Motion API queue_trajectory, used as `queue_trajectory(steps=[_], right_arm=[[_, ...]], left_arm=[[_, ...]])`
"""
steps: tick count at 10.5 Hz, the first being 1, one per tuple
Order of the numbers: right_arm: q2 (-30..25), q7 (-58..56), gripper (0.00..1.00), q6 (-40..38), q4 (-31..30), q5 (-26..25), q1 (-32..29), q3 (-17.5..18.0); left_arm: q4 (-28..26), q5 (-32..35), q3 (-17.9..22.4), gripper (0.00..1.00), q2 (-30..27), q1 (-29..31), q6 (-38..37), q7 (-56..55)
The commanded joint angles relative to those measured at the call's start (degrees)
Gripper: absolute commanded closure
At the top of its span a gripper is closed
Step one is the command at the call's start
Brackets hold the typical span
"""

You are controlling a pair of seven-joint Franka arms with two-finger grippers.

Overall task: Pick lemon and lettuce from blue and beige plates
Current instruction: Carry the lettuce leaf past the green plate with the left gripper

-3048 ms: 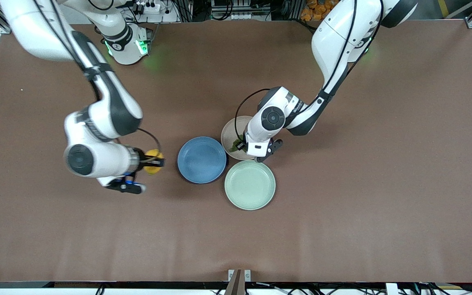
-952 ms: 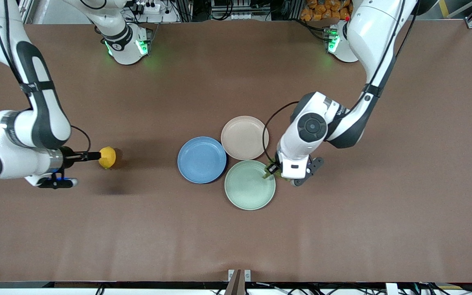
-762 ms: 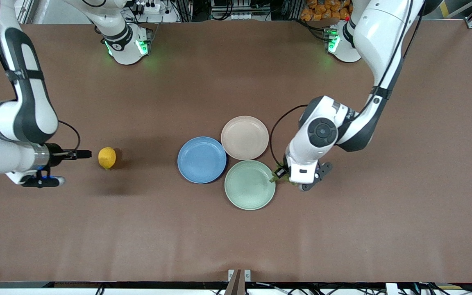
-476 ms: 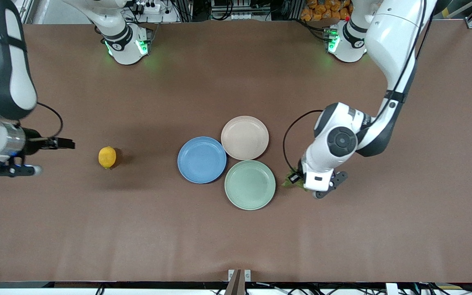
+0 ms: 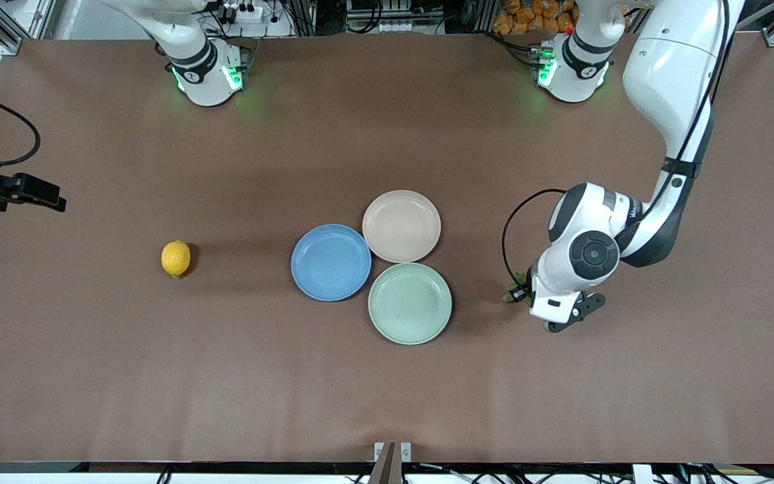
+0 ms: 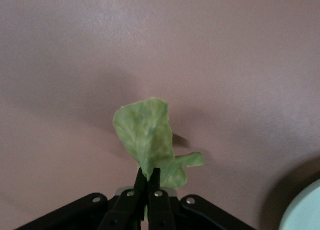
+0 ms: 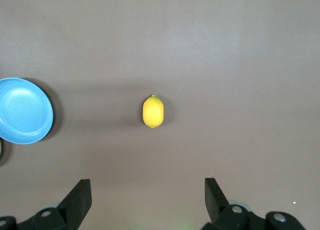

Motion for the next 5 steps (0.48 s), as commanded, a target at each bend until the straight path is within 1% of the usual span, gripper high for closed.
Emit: queue_trajectory(steps=[1,2,5], right_arm=[[-0.8,1.6,0.00,-1.6,0.9,-1.3,3.5,-2.1],[-1.5,1.6,0.00,-1.6,0.7,-0.9,4.9,-3.6],[-2.7,1.6,0.00,-1.7,-0.7,-0.8,5.5,-3.8]], left_arm=[[-0.5,1.6,-0.5,1.00,0.6,0.5,-1.1,-0.1],[-0.5,1.6,-0.5,1.00,0.9,0.3,-1.1,-0.3],[-0.7,1.6,-0.5,1.00,2.6,-0.3,-1.1,-0.4]])
